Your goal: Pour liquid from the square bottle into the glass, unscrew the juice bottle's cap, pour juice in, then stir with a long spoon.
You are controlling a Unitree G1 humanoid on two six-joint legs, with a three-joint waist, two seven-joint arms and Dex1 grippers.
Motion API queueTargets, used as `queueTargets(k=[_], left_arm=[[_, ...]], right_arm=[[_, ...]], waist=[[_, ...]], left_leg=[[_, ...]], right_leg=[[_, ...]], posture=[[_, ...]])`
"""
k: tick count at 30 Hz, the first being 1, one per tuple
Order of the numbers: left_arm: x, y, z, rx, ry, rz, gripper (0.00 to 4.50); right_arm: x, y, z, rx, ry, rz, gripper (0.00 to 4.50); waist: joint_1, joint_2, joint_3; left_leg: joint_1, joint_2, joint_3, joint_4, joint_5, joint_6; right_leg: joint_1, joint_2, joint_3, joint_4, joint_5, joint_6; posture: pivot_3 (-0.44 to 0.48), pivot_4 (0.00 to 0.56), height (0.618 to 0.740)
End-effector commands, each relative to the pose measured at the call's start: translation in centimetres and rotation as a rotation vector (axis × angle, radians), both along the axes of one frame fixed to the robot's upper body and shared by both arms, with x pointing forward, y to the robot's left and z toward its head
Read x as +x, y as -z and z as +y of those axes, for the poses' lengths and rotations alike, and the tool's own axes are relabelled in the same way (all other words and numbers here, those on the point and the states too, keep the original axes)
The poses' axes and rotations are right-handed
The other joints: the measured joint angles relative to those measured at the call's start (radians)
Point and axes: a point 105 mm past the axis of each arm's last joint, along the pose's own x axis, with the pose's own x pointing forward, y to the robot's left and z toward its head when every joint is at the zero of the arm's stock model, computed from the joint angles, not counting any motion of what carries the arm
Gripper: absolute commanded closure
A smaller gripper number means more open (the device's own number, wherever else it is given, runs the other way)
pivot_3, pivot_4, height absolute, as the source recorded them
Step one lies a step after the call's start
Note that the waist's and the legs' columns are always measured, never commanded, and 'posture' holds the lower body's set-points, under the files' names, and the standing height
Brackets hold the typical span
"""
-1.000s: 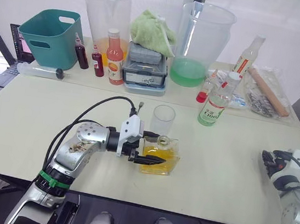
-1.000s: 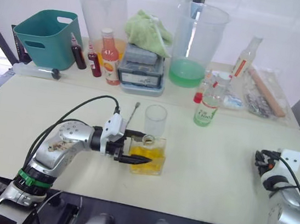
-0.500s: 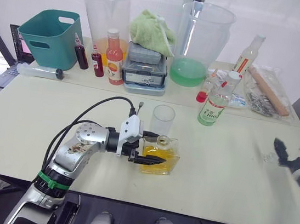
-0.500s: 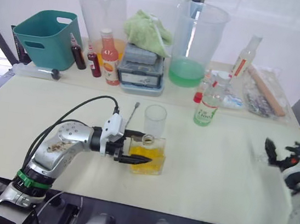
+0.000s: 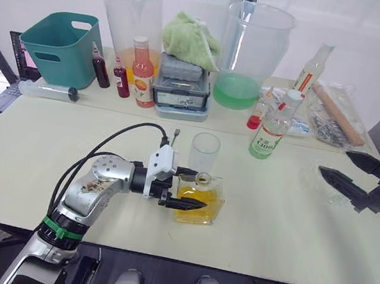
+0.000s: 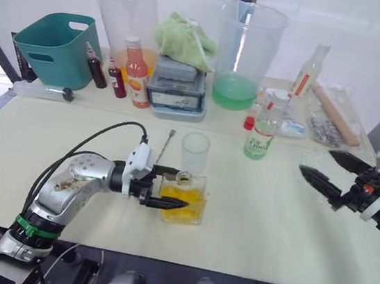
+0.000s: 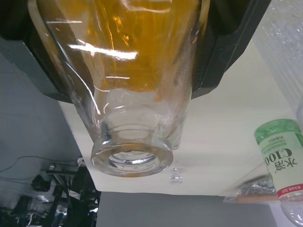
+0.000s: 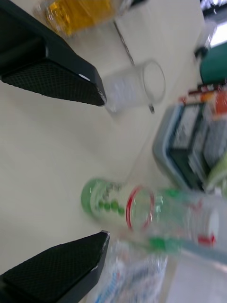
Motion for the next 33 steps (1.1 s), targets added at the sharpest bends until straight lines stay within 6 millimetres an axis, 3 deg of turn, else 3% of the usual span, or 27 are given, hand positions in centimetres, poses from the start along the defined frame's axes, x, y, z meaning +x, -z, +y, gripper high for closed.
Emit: queueTargets(k=[1, 7, 17, 20, 23, 28, 33], left_arm=[[-1.1, -2.2, 0.2, -0.056, 0.047, -0.031, 1.70], [-2.4, -4.2, 1.4, -0.035, 0.052, -0.048, 1.70], [-1.7, -7.5, 6.8, 0.002, -0.173, -0.122, 1.70], [0.7, -10.4, 10.1, -0.038, -0.366, -0.226, 1.70], [2.3, -11.9, 11.1, -0.066, -0.464, -0.293, 1.70], [5.9, -14.1, 10.7, -0.062, -0.662, -0.448, 1.70], [8.3, -13.6, 9.8, 0.029, -0.753, -0.477, 1.70]], right_arm=[[-1.7, -2.3, 2.2, -0.047, -0.101, -0.086, 0.03], [-1.3, -3.7, 4.0, 0.039, -0.199, -0.118, 0.03], [-2.3, -1.6, 5.2, 0.070, -0.396, 0.051, 0.03], [-0.6, -0.3, 4.6, 0.019, -0.388, 0.053, 0.03], [0.1, -0.1, 4.8, 0.036, -0.397, 0.064, 0.03], [0.7, 0.1, 5.2, 0.058, -0.388, 0.032, 0.03], [0.6, 0.3, 5.5, 0.057, -0.370, 0.011, 0.03]], waist=[[0.000, -0.001, 0.000], [0.002, -0.007, 0.004], [0.004, -0.009, 0.005], [0.004, -0.014, 0.008], [0.007, -0.015, 0.009], [0.016, -0.016, 0.009], [0.023, -0.016, 0.009]], left_leg=[[0.000, 0.000, 0.000, 0.000, 0.000, 0.000], [-0.001, 0.000, 0.000, 0.001, 0.000, 0.000], [-0.005, 0.001, -0.001, 0.001, 0.000, 0.000], [-0.004, 0.001, -0.001, 0.001, 0.000, 0.000], [-0.005, 0.001, -0.001, 0.002, 0.001, -0.001], [-0.009, 0.000, -0.002, 0.001, 0.001, -0.001], [-0.020, 0.000, -0.004, 0.002, 0.001, -0.001]], right_leg=[[0.000, 0.000, 0.000, 0.000, 0.000, 0.000], [-0.001, 0.000, 0.000, 0.000, 0.000, 0.000], [-0.005, 0.000, -0.002, 0.000, 0.000, -0.001], [-0.005, 0.000, -0.003, 0.000, 0.000, -0.001], [-0.005, 0.000, -0.004, 0.000, 0.001, -0.002], [-0.007, 0.000, -0.004, 0.000, 0.001, -0.002], [-0.018, 0.000, -0.005, 0.001, 0.006, -0.008]], posture=[[0.000, 0.150, 0.719], [0.000, 0.150, 0.719], [0.000, 0.150, 0.719], [0.000, 0.150, 0.719], [0.000, 0.150, 0.719], [0.000, 0.150, 0.719], [0.000, 0.150, 0.719]])
